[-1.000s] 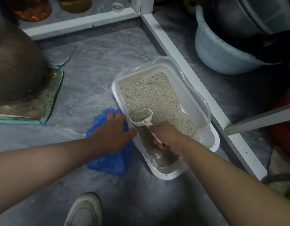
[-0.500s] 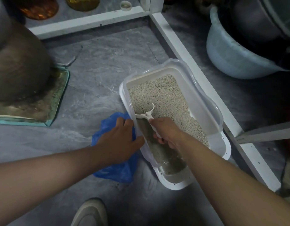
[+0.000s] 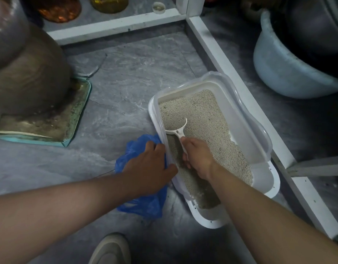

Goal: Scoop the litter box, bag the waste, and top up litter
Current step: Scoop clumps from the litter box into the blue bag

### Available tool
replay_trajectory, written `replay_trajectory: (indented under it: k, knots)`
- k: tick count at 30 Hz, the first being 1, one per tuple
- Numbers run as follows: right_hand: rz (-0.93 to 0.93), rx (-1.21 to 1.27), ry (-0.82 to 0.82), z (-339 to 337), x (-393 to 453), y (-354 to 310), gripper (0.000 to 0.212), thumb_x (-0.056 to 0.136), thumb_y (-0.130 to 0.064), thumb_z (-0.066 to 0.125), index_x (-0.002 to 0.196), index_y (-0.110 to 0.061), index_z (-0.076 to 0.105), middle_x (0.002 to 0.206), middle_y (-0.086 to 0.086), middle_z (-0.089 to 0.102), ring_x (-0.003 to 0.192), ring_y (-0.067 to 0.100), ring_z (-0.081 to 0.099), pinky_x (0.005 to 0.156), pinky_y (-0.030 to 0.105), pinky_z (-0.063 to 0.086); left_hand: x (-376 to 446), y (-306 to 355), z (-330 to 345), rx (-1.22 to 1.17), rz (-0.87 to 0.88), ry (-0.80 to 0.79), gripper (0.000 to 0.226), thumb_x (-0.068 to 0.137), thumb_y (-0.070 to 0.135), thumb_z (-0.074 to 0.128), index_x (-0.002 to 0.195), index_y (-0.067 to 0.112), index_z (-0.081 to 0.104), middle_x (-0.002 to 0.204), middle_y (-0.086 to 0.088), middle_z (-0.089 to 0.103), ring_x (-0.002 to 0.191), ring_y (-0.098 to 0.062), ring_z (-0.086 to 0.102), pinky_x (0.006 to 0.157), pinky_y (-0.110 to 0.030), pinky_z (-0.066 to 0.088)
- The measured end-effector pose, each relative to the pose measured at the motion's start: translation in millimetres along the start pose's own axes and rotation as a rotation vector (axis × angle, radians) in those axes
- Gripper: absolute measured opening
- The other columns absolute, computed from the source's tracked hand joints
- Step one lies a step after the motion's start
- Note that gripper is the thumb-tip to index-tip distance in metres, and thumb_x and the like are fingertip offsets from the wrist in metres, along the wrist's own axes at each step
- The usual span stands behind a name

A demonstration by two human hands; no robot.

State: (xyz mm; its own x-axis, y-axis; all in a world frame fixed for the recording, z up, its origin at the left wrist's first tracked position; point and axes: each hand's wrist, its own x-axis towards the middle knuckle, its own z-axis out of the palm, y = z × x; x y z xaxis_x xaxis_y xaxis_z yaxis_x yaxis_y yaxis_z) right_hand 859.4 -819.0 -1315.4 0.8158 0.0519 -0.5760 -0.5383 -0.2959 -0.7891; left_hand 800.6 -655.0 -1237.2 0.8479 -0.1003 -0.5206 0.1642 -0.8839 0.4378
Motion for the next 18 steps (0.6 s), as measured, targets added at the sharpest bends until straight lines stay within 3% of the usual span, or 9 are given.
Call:
replay_trajectory:
  k: [5,10,14,18]
  knots:
    - [0.093,0.195,-0.018,1.6,-1.5,-4.7,0.030,0.103,-0.031,0.054,0.096,-0.004,0.063,0.053,0.008,0.049,0.037,0.018,0.035,0.037,0.024,0.027,-1.8,-1.8,-0.3,-0.003,0.003,-0.013,0.043,0.092,0.059,0.045,0.113,0.022,0.041,0.113,0.002,0.036,0.088,-0.019,0.051,0.078,-0.039,0.048]
    - [0.118,0.274,0.009,5.9,-3.6,-8.1,0.030,0.103,-0.031,0.053,0.081,-0.012,0.059,0.055,0.008,0.047,0.036,0.016,0.036,0.036,0.023,0.026,-2.7,-1.3,-0.5,-0.006,-0.008,-0.016,0.041,0.092,0.058,0.044,0.112,0.022,0.040,0.114,0.002,0.036,0.089,-0.018,0.053,0.078,-0.039,0.048]
    - [0.110,0.299,0.048,6.1,-1.9,-10.6,0.031,0.103,-0.031,0.054,0.082,-0.011,0.059,0.054,0.007,0.049,0.036,0.016,0.037,0.037,0.023,0.026,-2.3,-0.6,-1.0,-0.008,-0.013,-0.028,0.043,0.092,0.059,0.044,0.114,0.023,0.040,0.115,0.002,0.035,0.090,-0.019,0.053,0.080,-0.040,0.049]
    - [0.049,0.173,0.064,5.4,1.2,-8.7,0.036,0.103,-0.033,0.053,0.076,-0.010,0.059,0.052,0.007,0.053,0.038,0.018,0.039,0.036,0.023,0.030,-1.7,-2.6,-1.2,-0.011,-0.018,-0.036,0.044,0.091,0.060,0.044,0.115,0.023,0.039,0.116,0.002,0.034,0.093,-0.020,0.054,0.083,-0.044,0.051]
